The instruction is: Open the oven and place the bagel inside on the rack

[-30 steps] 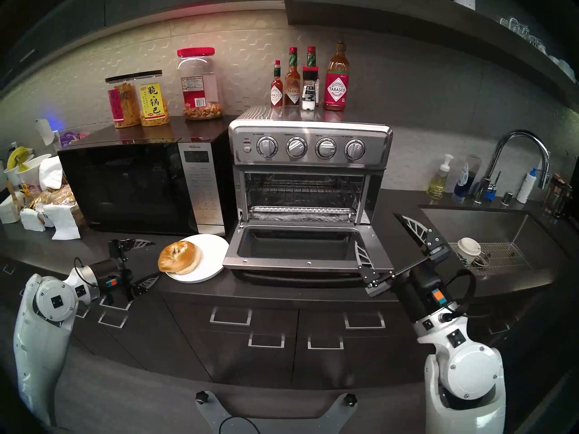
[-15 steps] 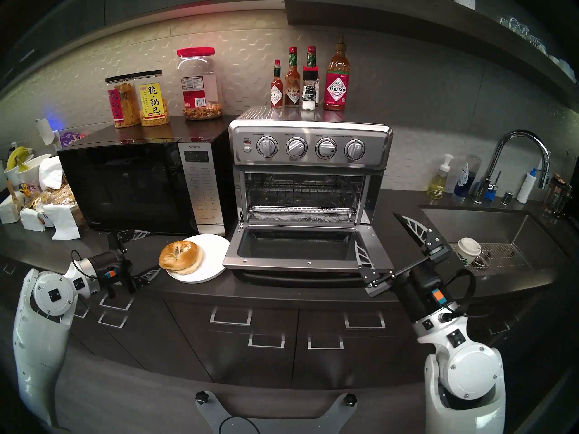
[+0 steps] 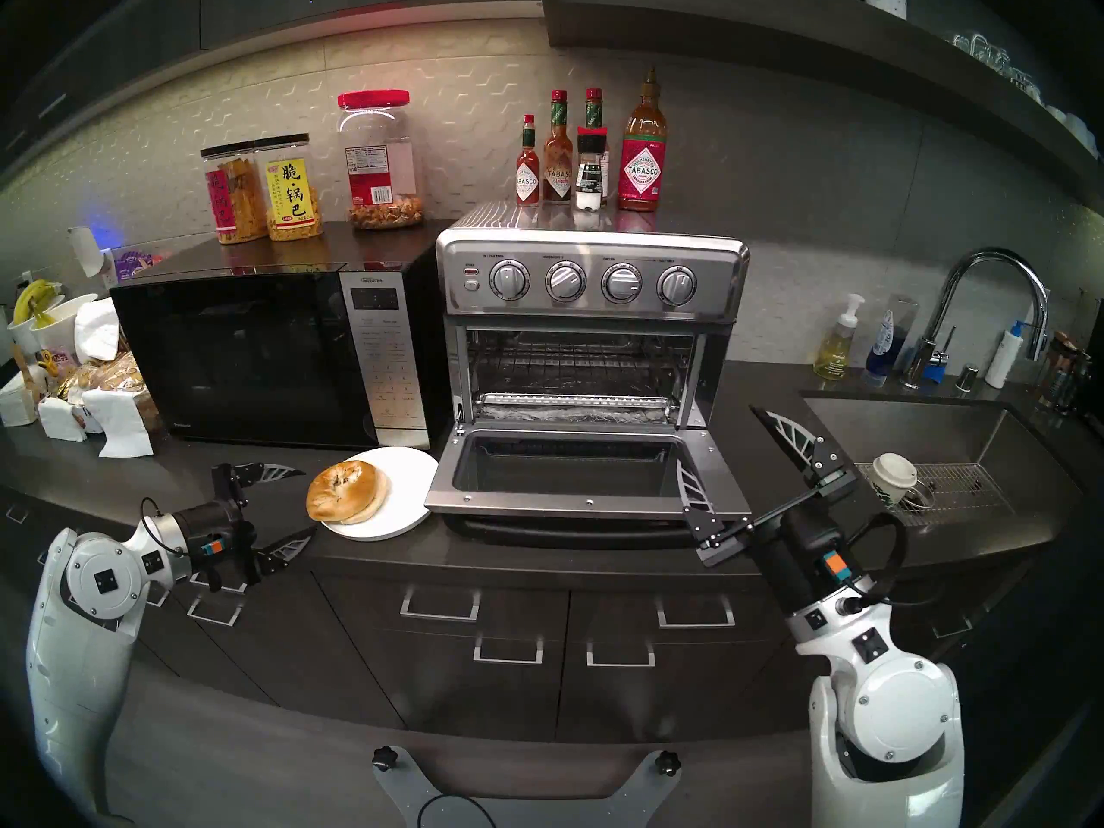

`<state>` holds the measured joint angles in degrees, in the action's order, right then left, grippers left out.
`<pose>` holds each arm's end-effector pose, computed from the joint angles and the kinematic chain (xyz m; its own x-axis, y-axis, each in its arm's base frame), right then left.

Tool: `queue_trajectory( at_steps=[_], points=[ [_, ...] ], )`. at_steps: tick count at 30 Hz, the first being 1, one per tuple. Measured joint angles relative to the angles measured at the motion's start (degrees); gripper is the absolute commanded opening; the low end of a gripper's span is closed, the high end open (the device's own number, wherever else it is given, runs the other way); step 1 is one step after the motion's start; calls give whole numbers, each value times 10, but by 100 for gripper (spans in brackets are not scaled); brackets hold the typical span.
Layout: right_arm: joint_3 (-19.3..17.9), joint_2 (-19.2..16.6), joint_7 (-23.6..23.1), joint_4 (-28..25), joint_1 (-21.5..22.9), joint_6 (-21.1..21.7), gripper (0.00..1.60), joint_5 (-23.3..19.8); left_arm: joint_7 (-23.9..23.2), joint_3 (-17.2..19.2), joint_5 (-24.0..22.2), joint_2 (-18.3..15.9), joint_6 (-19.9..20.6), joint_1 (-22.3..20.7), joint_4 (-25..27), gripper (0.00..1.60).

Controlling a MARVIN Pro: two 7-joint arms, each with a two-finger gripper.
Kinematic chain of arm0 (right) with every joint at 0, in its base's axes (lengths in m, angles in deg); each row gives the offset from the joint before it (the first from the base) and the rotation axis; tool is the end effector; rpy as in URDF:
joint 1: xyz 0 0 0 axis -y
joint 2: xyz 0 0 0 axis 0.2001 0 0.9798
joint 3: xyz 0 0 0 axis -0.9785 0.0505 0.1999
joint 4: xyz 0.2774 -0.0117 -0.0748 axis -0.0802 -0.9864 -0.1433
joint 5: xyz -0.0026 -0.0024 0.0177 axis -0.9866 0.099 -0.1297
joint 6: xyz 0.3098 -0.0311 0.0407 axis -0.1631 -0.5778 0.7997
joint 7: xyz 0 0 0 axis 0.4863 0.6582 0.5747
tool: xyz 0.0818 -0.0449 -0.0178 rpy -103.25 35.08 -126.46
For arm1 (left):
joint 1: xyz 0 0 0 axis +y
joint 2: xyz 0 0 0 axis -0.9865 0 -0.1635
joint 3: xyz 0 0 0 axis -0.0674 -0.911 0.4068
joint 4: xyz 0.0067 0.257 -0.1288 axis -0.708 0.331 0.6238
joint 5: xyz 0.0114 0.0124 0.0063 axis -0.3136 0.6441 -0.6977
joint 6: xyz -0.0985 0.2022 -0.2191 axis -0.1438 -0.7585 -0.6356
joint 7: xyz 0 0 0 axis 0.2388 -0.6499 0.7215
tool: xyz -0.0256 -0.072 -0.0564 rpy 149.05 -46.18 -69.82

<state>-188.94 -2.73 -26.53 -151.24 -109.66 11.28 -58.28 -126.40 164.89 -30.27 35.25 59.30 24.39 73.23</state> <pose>0.2553 -0.0557 -0.1691 -0.4475 0.3735 0.8126 0.1688 -0.8570 0.4869 0.3354 0.1698 -0.2378 -0.3602 -0.8575 0.3673 -0.4698 -0.1734 -0.8656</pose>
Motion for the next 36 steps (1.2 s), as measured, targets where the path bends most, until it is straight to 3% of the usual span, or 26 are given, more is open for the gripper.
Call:
queue_trajectory(
  at_steps=[17, 22, 23, 25, 30, 33, 36],
  points=[
    [0, 0, 0, 0, 0, 0, 160, 0, 13, -9, 29, 1, -4, -15, -4, 160],
    [0, 0, 0, 0, 0, 0, 160, 0, 13, -7, 31, 1, -5, -17, -3, 115],
    [0, 0, 0, 0, 0, 0, 160, 0, 13, -7, 30, 1, -5, -17, -2, 97],
    [0, 0, 0, 0, 0, 0, 160, 0, 13, -6, 29, 1, -5, -18, -2, 74],
    [0, 0, 0, 0, 0, 0, 160, 0, 11, -5, 24, 0, -6, -18, -2, 77],
    [0, 0, 0, 0, 0, 0, 160, 0, 10, -5, 23, 0, -8, -18, -2, 103],
    [0, 0, 0, 0, 0, 0, 160, 0, 9, -6, 22, 0, -9, -18, -2, 107]
  ],
)
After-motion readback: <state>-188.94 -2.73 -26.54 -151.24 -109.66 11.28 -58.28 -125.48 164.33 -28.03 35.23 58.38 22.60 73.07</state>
